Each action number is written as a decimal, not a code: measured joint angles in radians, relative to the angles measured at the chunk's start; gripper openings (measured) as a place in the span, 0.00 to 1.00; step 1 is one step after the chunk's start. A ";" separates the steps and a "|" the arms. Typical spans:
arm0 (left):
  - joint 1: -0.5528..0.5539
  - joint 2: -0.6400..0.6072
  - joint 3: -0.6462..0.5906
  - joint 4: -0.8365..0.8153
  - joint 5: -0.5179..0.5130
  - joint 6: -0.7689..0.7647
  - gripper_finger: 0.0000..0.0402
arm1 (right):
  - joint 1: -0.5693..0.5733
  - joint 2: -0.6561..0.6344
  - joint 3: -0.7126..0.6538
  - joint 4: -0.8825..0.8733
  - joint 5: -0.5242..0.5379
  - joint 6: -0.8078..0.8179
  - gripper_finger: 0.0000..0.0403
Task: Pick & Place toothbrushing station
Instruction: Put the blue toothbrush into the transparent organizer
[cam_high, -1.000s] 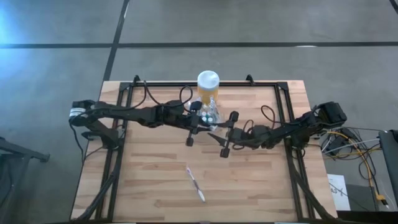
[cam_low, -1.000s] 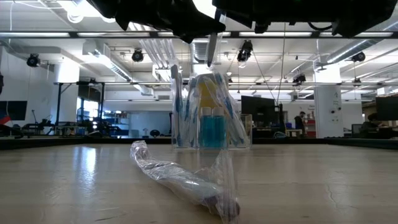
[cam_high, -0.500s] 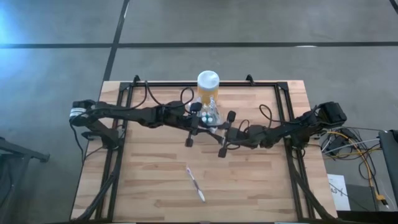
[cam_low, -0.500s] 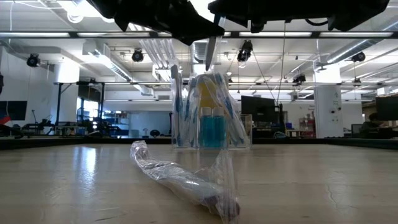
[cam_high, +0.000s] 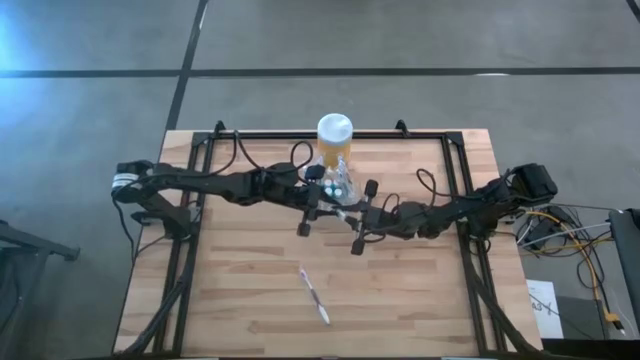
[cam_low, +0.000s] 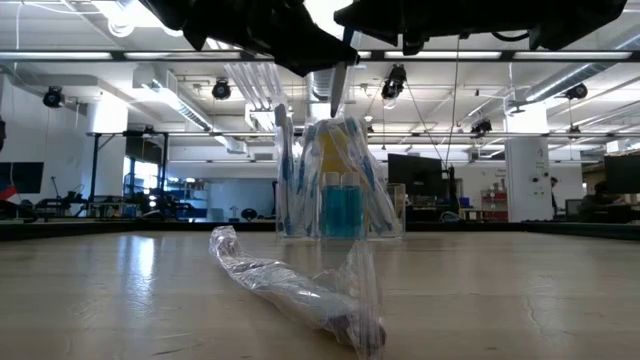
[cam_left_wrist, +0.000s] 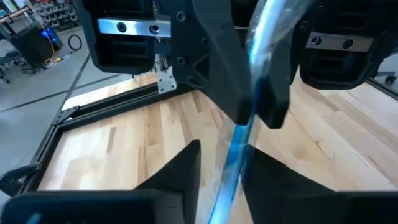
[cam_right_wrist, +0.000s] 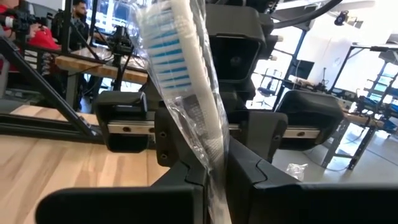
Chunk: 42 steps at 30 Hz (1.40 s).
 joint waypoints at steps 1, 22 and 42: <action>0.000 0.000 0.000 -0.001 0.000 -0.004 0.29 | 0.000 0.000 0.000 -0.003 0.000 0.000 0.05; -0.001 -0.357 -0.016 -0.486 0.018 0.029 0.40 | -0.002 -0.166 -0.090 -0.123 0.063 0.047 0.05; -0.002 -1.040 -0.559 -0.173 0.018 -0.156 0.02 | -0.267 -0.233 -0.119 -0.423 -0.022 0.422 0.05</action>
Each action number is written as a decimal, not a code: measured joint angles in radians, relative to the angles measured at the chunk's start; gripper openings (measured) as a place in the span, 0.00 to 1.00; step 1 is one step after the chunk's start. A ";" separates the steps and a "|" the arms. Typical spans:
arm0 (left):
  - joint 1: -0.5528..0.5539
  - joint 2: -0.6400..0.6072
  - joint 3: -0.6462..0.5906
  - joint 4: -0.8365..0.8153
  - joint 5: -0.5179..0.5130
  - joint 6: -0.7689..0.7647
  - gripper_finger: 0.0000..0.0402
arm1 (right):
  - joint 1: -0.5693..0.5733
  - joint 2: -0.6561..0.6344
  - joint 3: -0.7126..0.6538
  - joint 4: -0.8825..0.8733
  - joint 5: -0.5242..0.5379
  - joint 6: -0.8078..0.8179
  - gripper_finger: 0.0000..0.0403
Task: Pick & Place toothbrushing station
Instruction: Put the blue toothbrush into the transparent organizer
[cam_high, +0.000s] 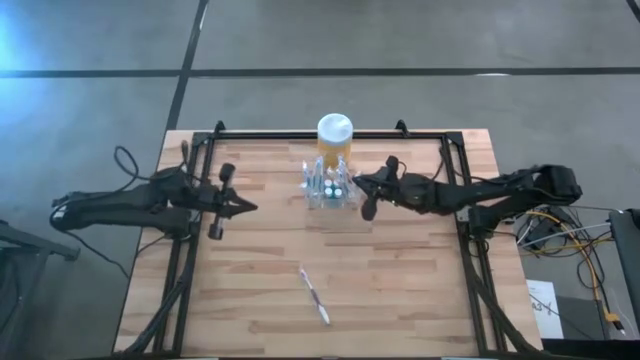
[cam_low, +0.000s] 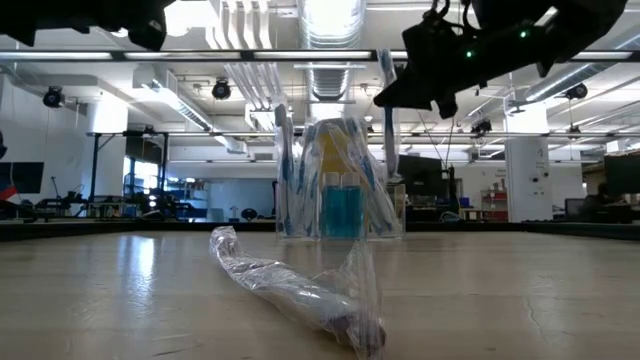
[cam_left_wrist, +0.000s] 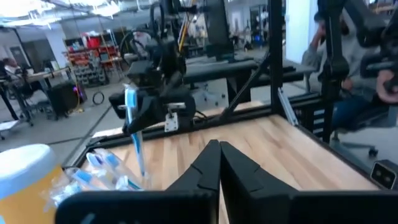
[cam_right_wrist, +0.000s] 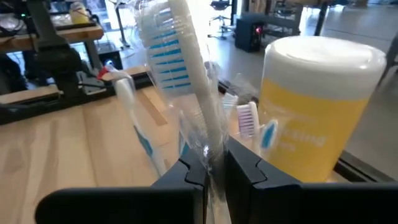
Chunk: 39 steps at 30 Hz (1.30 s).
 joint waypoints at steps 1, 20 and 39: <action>0.000 -0.020 -0.011 0.000 0.000 -0.005 0.02 | -0.006 0.009 0.000 0.007 0.000 0.004 0.05; 0.000 -0.134 -0.069 -0.007 0.022 -0.045 0.02 | -0.046 0.253 0.000 0.084 0.007 0.135 0.06; 0.000 -0.133 -0.079 -0.017 0.021 -0.049 0.01 | -0.049 0.270 0.000 0.074 -0.026 0.132 0.07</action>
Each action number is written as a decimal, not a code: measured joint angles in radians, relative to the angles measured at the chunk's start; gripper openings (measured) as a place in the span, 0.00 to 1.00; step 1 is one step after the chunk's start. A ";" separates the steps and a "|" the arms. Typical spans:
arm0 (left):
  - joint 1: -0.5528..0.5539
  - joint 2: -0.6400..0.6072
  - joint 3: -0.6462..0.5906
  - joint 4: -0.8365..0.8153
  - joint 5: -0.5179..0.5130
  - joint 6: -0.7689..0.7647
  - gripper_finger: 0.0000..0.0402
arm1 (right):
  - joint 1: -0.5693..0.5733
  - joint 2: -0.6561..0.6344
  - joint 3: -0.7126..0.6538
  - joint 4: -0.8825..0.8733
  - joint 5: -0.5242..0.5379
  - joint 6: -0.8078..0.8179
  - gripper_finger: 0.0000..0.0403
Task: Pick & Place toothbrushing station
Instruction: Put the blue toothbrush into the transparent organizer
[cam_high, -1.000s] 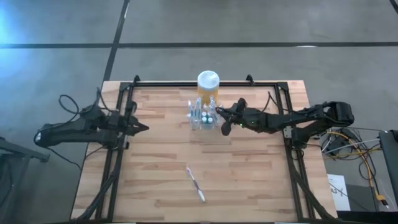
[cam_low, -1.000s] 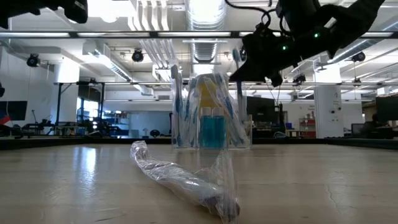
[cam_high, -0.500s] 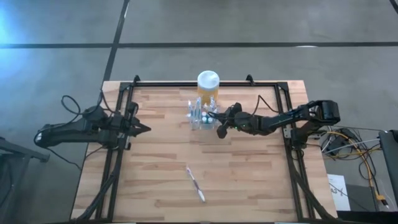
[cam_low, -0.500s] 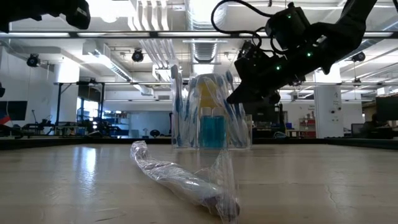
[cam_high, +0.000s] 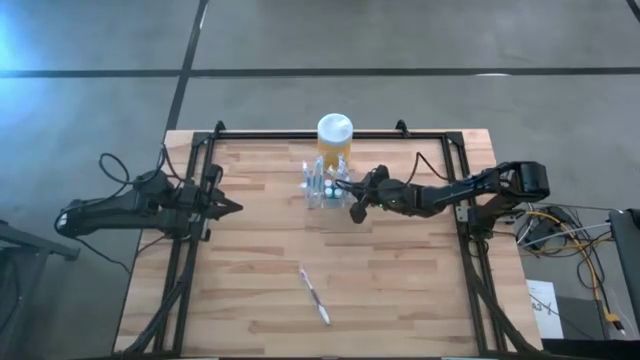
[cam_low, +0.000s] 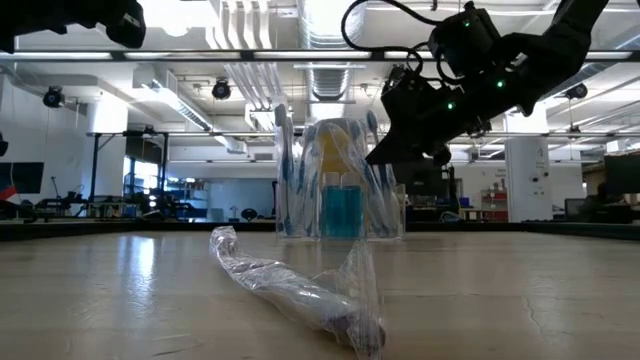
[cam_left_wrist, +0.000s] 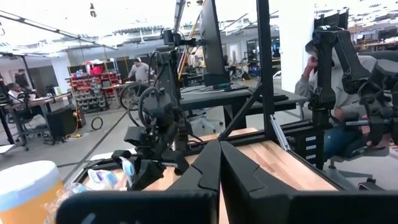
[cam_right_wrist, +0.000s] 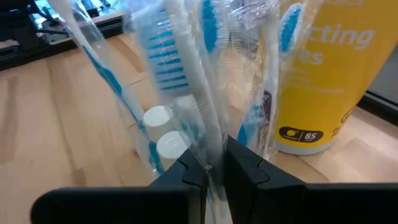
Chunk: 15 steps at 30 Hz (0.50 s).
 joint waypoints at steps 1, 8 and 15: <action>0.000 0.000 0.000 0.000 0.000 0.000 0.01 | 0.000 -0.012 -0.001 -0.007 -0.004 0.000 0.08; 0.000 -0.001 0.000 0.000 0.000 -0.001 0.03 | 0.000 -0.112 -0.001 -0.112 -0.007 0.045 0.26; 0.000 -0.001 0.000 -0.004 0.000 -0.001 0.04 | 0.001 -0.184 -0.001 -0.181 -0.002 0.041 0.43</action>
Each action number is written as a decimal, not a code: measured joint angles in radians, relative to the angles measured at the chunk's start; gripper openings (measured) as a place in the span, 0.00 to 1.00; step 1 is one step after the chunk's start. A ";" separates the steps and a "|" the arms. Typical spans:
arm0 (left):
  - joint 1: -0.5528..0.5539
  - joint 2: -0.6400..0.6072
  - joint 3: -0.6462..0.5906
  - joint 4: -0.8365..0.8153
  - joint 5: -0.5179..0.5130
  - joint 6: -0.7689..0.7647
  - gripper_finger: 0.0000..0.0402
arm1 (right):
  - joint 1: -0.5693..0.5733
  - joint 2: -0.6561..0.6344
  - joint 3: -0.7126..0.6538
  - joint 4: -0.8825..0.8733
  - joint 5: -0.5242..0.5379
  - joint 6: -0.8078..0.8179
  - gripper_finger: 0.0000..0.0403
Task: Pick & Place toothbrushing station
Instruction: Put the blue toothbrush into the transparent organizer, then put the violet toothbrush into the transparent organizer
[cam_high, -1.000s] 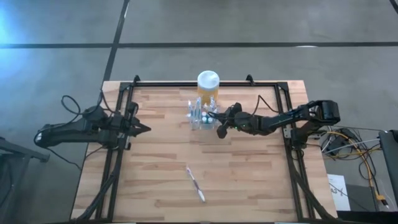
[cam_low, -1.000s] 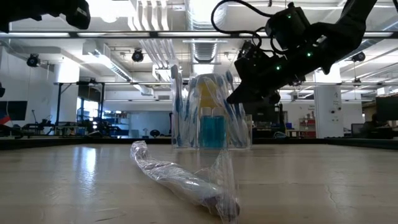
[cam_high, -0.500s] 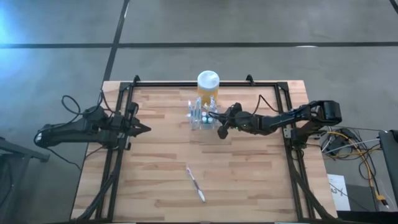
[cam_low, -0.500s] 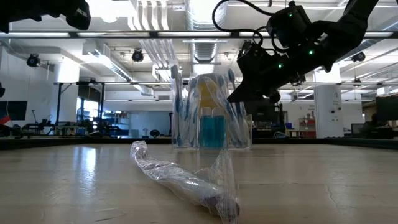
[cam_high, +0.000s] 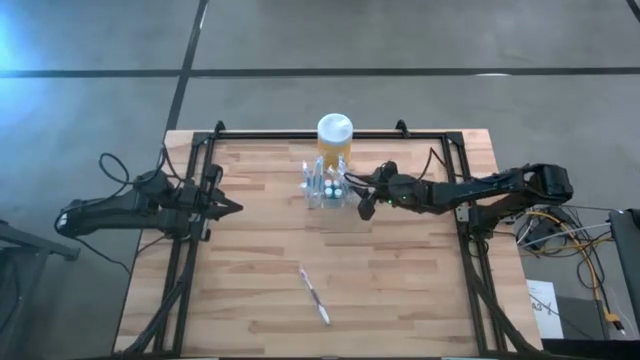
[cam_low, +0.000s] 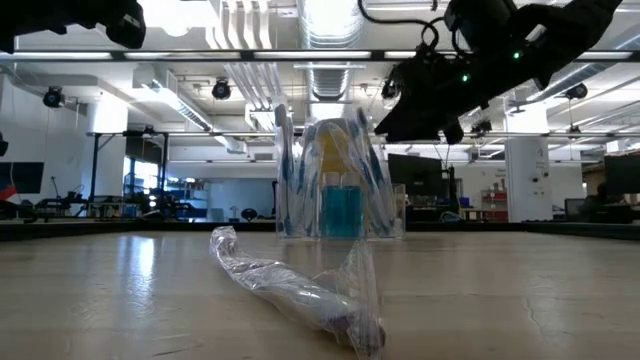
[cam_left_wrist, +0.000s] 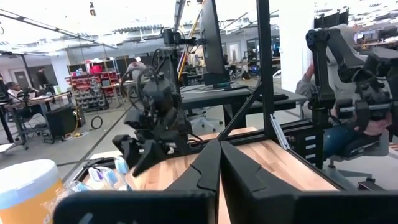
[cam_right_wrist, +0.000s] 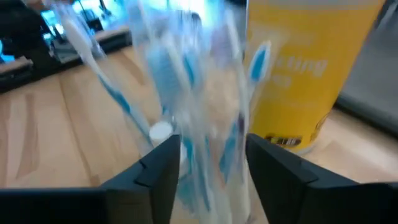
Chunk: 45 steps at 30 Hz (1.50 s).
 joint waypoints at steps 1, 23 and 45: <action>0.000 0.000 0.000 0.000 0.000 0.000 0.03 | 0.000 -0.014 0.000 0.003 0.008 -0.014 0.45; 0.002 -0.114 0.002 -0.033 -0.175 0.030 0.00 | 0.232 -0.286 0.023 -0.221 -0.015 0.020 0.43; 0.002 -0.091 0.001 -0.122 -0.222 -0.069 0.02 | 0.429 0.423 0.521 -0.414 -0.128 0.450 0.43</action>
